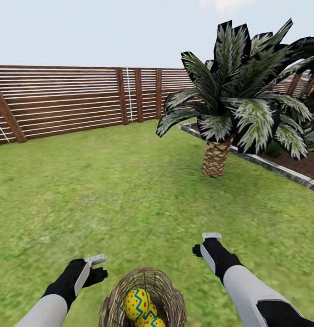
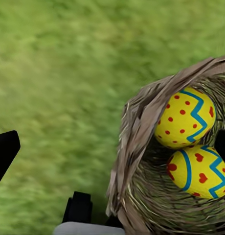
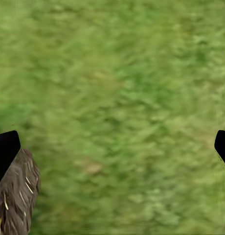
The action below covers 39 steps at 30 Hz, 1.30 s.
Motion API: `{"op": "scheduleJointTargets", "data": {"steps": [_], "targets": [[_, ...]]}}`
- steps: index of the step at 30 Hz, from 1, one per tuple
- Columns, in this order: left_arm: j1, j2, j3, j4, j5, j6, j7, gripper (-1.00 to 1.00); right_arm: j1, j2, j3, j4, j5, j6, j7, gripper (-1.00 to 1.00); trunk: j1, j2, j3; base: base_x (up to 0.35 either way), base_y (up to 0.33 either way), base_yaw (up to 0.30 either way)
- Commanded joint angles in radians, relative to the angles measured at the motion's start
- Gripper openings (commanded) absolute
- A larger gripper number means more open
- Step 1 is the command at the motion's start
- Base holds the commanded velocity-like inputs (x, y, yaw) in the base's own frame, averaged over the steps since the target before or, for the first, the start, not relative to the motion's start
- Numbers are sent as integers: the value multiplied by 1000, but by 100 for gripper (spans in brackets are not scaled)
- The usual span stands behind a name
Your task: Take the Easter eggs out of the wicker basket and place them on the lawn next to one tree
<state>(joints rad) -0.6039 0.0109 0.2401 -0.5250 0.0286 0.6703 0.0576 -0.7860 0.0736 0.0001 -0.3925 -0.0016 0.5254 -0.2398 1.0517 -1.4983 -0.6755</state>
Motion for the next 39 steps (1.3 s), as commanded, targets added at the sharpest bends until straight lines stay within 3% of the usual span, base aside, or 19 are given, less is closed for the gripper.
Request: {"op": "scheduleJointTargets", "data": {"steps": [1,5,10,28,39], "targets": [[0,0,2,-1,4,5,4,100,-1,0,0,-23,-1,6,-2,100,4,-8,-4,0,0,0],[0,-1,2,0,4,5,4,100,-1,-1,-3,-117,-3,8,-1,100,19,-36,-17,0,0,0],[0,-1,2,2,5,5,4,100,-1,1,-3,-165,-3,7,0,100,38,-71,-32,0,0,0],[13,-9,2,-12,11,3,-2,100,-12,-2,3,-164,-3,7,3,100,38,-71,-32,-233,0,0],[3,-26,-2,-27,9,5,5,100,-12,-2,3,-162,-4,7,5,100,38,-71,-32,-25,0,0]]}}
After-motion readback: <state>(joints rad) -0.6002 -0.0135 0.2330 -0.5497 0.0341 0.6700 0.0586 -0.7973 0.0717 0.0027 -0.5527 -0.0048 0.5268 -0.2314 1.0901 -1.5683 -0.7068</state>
